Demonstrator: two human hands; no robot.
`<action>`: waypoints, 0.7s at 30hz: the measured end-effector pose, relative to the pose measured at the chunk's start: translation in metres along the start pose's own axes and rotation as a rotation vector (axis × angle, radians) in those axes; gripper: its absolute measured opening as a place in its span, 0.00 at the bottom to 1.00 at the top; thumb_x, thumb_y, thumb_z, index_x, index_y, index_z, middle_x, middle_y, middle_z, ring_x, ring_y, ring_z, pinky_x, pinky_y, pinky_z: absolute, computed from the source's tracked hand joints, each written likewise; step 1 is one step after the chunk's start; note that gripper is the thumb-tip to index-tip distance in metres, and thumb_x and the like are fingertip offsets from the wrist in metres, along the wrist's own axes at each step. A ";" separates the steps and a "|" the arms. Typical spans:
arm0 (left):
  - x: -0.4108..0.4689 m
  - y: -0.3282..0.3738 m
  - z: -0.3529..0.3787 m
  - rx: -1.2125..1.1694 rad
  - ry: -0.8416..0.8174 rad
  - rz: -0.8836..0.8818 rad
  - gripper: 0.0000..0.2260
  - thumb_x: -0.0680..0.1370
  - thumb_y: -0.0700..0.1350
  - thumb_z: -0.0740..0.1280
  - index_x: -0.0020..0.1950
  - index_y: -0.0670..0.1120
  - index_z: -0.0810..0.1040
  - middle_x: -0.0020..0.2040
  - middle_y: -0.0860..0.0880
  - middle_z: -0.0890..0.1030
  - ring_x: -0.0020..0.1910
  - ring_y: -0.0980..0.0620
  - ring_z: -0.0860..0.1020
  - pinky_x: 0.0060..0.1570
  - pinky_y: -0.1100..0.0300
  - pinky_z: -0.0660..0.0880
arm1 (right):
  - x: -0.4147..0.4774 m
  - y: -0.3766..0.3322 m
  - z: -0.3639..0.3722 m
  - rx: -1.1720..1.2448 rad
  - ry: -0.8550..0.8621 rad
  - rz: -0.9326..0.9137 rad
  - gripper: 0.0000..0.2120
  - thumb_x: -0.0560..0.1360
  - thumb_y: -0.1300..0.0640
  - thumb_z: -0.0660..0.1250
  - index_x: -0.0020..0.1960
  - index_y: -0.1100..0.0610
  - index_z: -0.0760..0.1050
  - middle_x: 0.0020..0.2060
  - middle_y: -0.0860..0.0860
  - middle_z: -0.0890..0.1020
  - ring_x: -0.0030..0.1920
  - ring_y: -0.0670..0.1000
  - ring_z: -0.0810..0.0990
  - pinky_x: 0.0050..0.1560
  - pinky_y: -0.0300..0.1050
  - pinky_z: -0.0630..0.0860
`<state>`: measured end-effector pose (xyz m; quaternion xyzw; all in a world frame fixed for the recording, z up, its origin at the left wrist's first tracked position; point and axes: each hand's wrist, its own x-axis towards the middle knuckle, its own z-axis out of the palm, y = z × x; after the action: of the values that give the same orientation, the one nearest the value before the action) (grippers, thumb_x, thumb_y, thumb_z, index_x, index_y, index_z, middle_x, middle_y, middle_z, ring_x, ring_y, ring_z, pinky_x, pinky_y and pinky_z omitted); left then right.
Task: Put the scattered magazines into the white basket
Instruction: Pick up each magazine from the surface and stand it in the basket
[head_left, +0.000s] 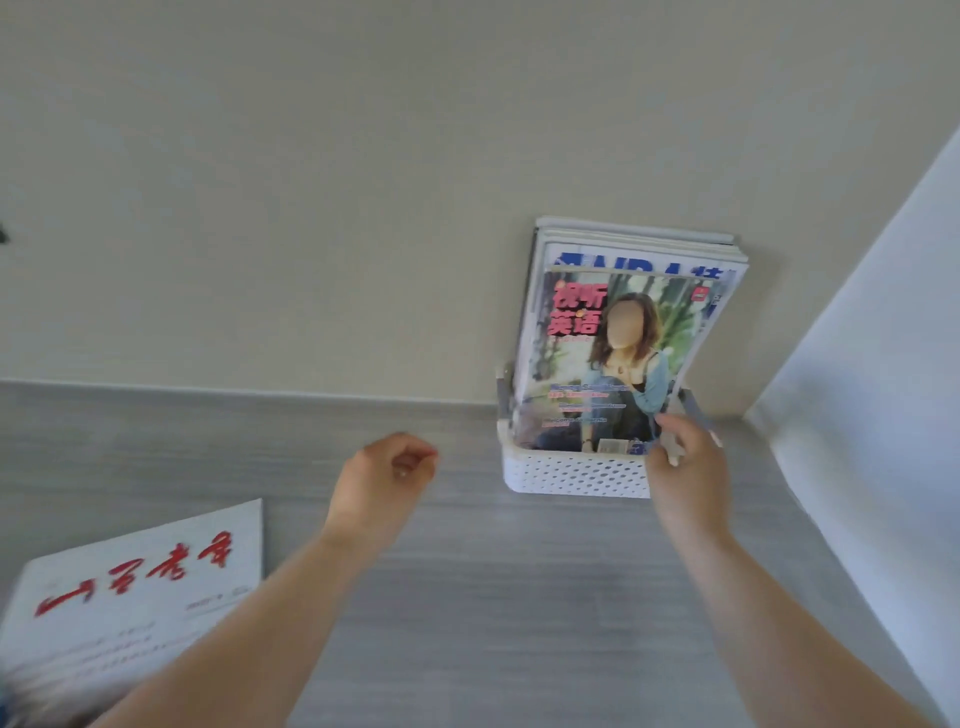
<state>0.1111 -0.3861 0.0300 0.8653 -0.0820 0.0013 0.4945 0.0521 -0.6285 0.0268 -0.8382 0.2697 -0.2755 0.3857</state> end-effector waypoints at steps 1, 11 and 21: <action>-0.014 -0.012 -0.014 -0.010 0.000 -0.019 0.07 0.71 0.38 0.68 0.36 0.48 0.78 0.31 0.53 0.77 0.32 0.63 0.76 0.31 0.78 0.67 | -0.014 -0.007 0.004 -0.010 -0.020 -0.024 0.16 0.72 0.69 0.60 0.58 0.62 0.74 0.58 0.59 0.77 0.60 0.60 0.71 0.59 0.50 0.67; -0.132 -0.161 -0.183 0.100 0.176 -0.358 0.17 0.70 0.37 0.69 0.31 0.58 0.73 0.31 0.54 0.80 0.30 0.57 0.76 0.33 0.71 0.69 | -0.204 -0.089 0.128 -0.130 -0.361 -0.319 0.15 0.61 0.76 0.69 0.45 0.64 0.81 0.48 0.62 0.82 0.55 0.58 0.75 0.55 0.40 0.64; -0.179 -0.247 -0.292 0.264 0.339 -0.587 0.14 0.71 0.39 0.69 0.55 0.43 0.77 0.60 0.40 0.75 0.57 0.41 0.73 0.56 0.51 0.70 | -0.330 -0.144 0.232 -0.301 -0.977 -0.662 0.25 0.76 0.43 0.52 0.71 0.41 0.50 0.74 0.44 0.40 0.74 0.48 0.38 0.72 0.46 0.37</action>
<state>-0.0073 0.0115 -0.0470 0.8958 0.2541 0.0134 0.3645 0.0100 -0.2136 -0.0701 -0.9524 -0.1776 0.0769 0.2357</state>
